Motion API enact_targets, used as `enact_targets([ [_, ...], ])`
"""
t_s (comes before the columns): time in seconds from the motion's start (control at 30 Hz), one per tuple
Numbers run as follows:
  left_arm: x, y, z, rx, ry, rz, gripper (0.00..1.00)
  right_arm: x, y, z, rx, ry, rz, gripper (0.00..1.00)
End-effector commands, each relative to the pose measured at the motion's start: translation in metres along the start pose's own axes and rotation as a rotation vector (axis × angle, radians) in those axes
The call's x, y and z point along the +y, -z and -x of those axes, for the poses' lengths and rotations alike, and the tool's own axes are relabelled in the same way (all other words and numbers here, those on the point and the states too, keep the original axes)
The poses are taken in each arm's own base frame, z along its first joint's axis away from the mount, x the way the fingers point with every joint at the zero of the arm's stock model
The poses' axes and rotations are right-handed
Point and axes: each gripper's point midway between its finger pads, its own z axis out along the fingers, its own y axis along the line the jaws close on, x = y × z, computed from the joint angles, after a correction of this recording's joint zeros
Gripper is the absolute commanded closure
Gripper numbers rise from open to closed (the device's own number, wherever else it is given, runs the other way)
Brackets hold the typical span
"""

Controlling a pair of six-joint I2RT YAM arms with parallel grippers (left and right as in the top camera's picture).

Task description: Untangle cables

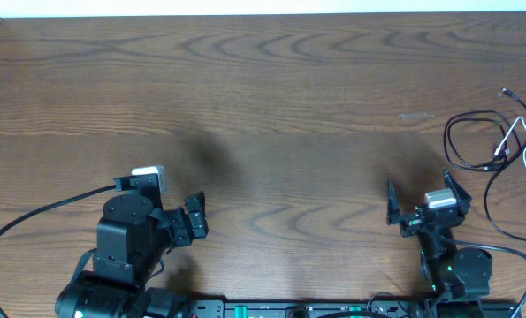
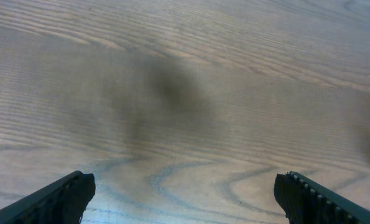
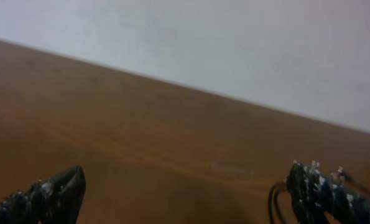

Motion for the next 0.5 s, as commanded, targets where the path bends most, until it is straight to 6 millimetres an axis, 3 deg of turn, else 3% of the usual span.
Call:
enact_targets([
  [0.0,0.003,0.000,0.000,-0.002,0.002,0.014,0.02,0.001,0.000,0.000,-0.001,0.015,0.002,0.01],
  [0.47,0.003,0.000,0.000,-0.002,0.002,0.014,0.02,-0.021,0.002,0.003,-0.012,0.012,-0.099,0.01],
])
